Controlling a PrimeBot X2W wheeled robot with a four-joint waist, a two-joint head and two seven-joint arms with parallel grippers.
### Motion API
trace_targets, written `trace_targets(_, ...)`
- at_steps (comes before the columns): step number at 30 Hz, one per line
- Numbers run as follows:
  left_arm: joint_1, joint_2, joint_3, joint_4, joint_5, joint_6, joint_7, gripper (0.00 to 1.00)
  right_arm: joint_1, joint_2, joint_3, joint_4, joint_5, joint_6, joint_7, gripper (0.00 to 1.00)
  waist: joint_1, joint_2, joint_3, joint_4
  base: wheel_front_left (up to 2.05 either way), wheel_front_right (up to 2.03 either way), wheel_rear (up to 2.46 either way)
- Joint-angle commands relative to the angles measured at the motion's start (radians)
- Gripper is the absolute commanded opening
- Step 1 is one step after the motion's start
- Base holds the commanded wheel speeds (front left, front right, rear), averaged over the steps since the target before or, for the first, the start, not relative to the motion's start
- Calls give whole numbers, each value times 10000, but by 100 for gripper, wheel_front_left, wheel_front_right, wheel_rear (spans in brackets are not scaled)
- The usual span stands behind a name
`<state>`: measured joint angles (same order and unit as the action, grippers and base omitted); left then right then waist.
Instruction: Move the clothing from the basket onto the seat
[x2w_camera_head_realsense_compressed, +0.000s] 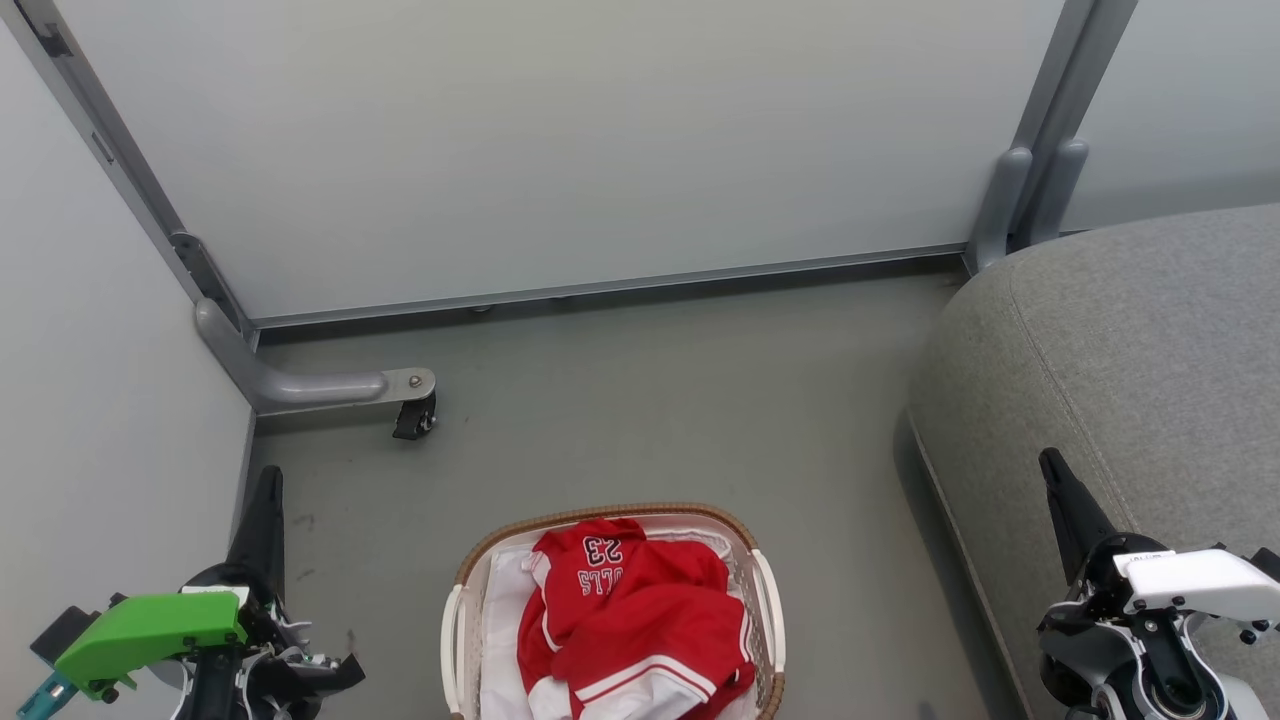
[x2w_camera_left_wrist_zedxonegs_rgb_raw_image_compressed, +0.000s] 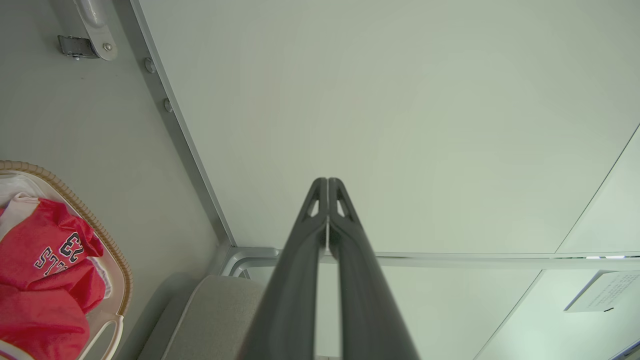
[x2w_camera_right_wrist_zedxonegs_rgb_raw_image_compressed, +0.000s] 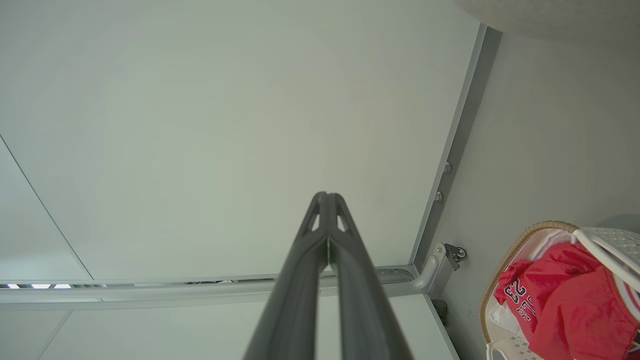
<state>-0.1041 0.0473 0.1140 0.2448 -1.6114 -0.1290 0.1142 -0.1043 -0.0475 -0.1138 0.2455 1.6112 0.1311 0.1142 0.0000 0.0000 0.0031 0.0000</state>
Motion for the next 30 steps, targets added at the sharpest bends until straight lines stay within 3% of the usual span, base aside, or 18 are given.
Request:
trace_targets(1, -99, 60, 18, -15, -32, -46, 24, 0, -81, -58, -14, -33, 36, -7, 24, 0, 0, 0, 0, 0, 0, 0, 0)
trace_targets(8, -100, 60, 18, -15, -32, -46, 22, 0, -81, -58, -14, -33, 36, -7, 24, 0, 0, 0, 0, 0, 0, 0, 0)
trace_targets(9, 0, 0, 0, 0, 0, 0, 0, 100, 0, 0, 0, 0, 0, 0, 1, 100, 0, 0, 0, 0, 0, 0, 0)
trace_targets(21, 372, -50, -550, 251, 193, 1, -404, 100, 399, 97, 212, 345, -242, -4, -396, 100, 0, 0, -44, -3, 0, 0, 0)
trace_targets(30, 471, -38, -841, 158, 893, -3, -828, 100, 497, 76, 125, 325, -1216, -4, -821, 100, 0, 0, -88, -9, 0, 0, 0)
